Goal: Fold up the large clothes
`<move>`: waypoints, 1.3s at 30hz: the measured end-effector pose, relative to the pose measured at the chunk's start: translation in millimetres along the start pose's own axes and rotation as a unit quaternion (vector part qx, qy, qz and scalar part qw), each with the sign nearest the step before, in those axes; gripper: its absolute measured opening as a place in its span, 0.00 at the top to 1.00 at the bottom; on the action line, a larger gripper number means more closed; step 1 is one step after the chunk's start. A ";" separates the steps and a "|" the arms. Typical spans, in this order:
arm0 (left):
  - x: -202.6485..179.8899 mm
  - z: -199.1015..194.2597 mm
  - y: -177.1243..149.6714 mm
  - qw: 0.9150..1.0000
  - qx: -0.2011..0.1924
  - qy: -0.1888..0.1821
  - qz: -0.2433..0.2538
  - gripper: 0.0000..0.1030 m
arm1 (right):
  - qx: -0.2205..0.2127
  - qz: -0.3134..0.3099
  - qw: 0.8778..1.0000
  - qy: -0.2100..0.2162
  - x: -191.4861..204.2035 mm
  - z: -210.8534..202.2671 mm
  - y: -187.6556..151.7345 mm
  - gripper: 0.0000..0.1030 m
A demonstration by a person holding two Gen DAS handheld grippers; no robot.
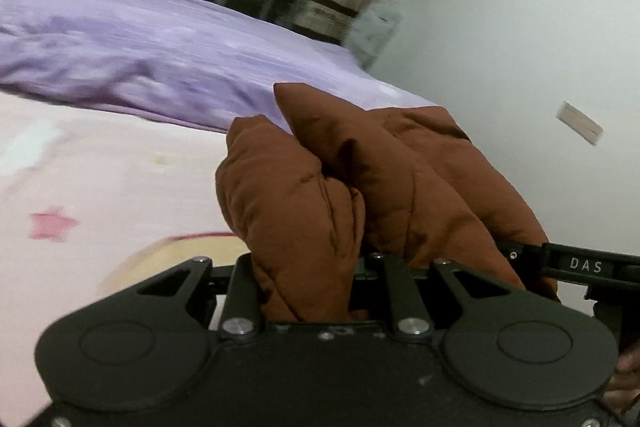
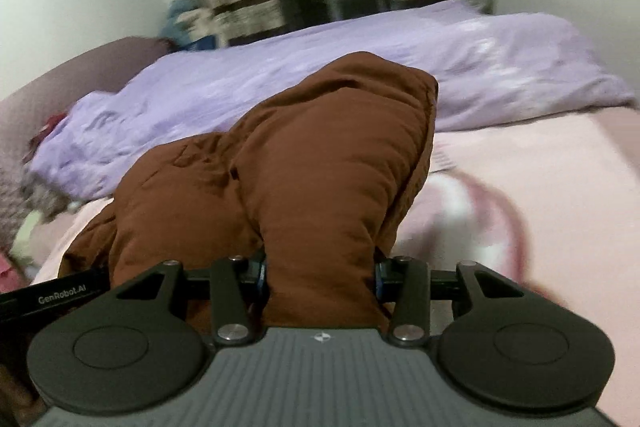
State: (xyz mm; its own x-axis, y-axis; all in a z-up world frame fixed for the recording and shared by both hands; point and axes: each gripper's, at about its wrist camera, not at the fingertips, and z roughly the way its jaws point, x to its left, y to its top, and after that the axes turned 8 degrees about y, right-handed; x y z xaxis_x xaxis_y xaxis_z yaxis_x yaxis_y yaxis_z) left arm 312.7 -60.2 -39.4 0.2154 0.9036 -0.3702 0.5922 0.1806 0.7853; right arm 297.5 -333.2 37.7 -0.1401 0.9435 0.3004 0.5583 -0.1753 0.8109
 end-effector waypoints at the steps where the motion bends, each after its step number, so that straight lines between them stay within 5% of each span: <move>1: -13.3 12.3 -1.7 1.000 0.007 -0.011 0.005 0.82 | -0.002 0.005 1.000 -0.010 -15.4 -4.7 1.3 0.50; 4: -39.0 57.0 -11.8 0.999 0.036 -0.026 0.019 0.76 | -0.002 0.032 0.999 -0.030 -65.4 -6.9 -2.8 0.42; 6: -40.8 92.6 -23.9 0.997 0.069 -0.018 0.025 0.58 | 0.012 0.067 0.997 -0.040 -100.5 4.5 -15.1 0.32; 10: -18.2 140.6 -42.9 0.991 0.132 0.039 -0.003 0.36 | 0.053 0.154 0.986 -0.043 -156.1 26.2 -42.3 0.18; 13: -2.8 115.0 -26.3 0.994 0.094 0.042 -0.028 0.29 | -0.002 0.181 0.983 -0.018 -159.3 0.4 -46.4 0.17; 17: -27.8 53.8 2.0 0.988 -0.036 0.144 0.035 0.29 | -0.135 0.144 0.976 -0.096 -134.1 -44.5 -33.8 0.19; 20: -47.0 29.8 17.1 0.997 -0.057 0.042 0.008 0.16 | -0.199 0.131 0.968 -0.085 -110.8 -42.4 -27.0 0.35; 23: -79.5 37.1 5.4 0.997 -0.057 -0.024 0.042 0.08 | -0.187 0.112 0.970 -0.104 -98.0 -2.2 -31.3 0.48; 28: -91.9 107.1 -54.9 0.986 -0.029 0.071 0.149 0.07 | -0.107 0.091 0.979 -0.150 -118.3 65.2 -75.2 0.53; 31: -60.1 139.2 -79.7 0.991 -0.001 0.080 0.111 0.01 | -0.110 0.104 0.980 -0.129 -119.5 58.8 -75.5 0.53; 34: -45.9 104.2 -57.8 0.995 -0.026 0.071 0.068 0.04 | -0.111 0.080 0.982 -0.134 -99.7 33.7 -67.6 0.53; 39: -62.8 32.9 -44.0 0.987 -0.070 0.068 0.127 0.01 | -0.102 0.019 0.980 -0.167 -66.2 -5.9 -77.7 0.52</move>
State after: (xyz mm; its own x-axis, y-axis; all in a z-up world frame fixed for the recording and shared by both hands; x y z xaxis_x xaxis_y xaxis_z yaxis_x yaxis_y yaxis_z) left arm 298.7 -137.6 -67.1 0.2317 0.9686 -0.0907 0.4169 -0.0146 0.9088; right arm 258.6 -383.7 -42.3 0.1722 0.9686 0.1791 0.3775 -0.2329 0.8962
